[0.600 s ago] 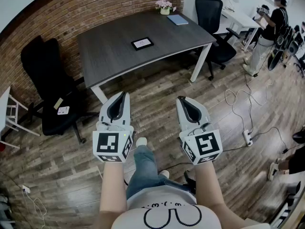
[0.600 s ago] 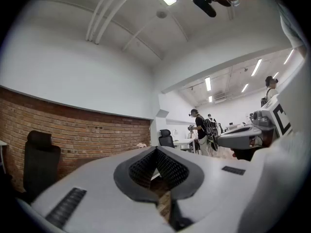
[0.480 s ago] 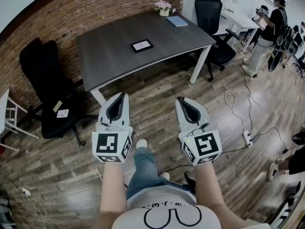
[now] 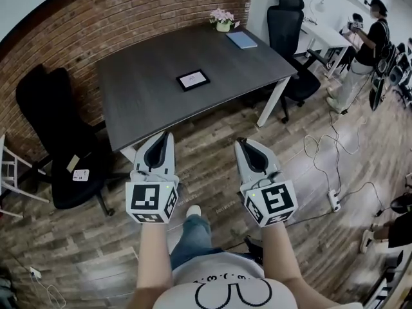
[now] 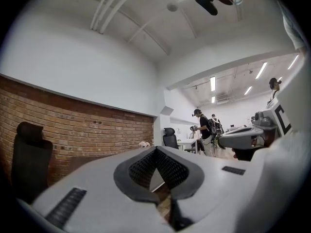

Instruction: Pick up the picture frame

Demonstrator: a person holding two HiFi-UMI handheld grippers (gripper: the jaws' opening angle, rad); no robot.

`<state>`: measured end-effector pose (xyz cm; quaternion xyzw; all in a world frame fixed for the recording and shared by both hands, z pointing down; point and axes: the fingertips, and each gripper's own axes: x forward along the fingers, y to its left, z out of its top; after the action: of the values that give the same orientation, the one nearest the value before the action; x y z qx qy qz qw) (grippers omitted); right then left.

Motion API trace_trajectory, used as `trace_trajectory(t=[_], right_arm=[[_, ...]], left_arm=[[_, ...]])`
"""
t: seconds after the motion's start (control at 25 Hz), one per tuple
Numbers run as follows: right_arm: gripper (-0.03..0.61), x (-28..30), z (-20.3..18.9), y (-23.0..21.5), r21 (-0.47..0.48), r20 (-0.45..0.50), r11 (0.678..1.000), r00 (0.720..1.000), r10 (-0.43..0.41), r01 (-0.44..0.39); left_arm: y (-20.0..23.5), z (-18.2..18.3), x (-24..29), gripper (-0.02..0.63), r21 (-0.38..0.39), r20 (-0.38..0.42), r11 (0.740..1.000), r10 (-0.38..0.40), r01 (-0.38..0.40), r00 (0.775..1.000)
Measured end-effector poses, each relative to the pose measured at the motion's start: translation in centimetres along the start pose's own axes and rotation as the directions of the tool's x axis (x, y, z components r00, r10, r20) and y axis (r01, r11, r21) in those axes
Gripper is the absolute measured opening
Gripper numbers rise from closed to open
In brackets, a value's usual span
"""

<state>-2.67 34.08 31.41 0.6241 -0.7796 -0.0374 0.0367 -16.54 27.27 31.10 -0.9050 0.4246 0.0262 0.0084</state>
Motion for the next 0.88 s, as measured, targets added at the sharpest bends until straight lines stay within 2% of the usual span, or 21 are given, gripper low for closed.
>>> trace_trajectory(t=[0.28, 0.44, 0.68, 0.88], right_arm=[[-0.001, 11.7, 0.4, -2.0, 0.003, -0.021, 1.0, 1.0, -0.005, 0.005], [0.0, 16.7, 0.2, -2.9, 0.01, -0.032, 1.0, 0.999, -0.017, 0.018], [0.0, 21.4, 0.0, -3.5, -0.006, -0.041, 1.0, 0.999, -0.024, 0.024], [0.0, 23.0, -0.4, -5.6, 0.009, -0.041, 0.998, 0.998, -0.055, 0.056]], left_arm=[[7.7, 0.1, 8.9, -0.002, -0.011, -0.008, 1.0, -0.019, 0.019, 1.0], [10.5, 0.0, 12.8, -0.002, -0.008, -0.013, 0.999, -0.051, 0.051, 0.999], [13.5, -0.8, 16.8, -0.002, -0.014, -0.025, 0.997, -0.071, 0.071, 0.997], [14.1, -1.0, 19.1, -0.002, -0.004, -0.022, 0.997, -0.074, 0.073, 0.997]])
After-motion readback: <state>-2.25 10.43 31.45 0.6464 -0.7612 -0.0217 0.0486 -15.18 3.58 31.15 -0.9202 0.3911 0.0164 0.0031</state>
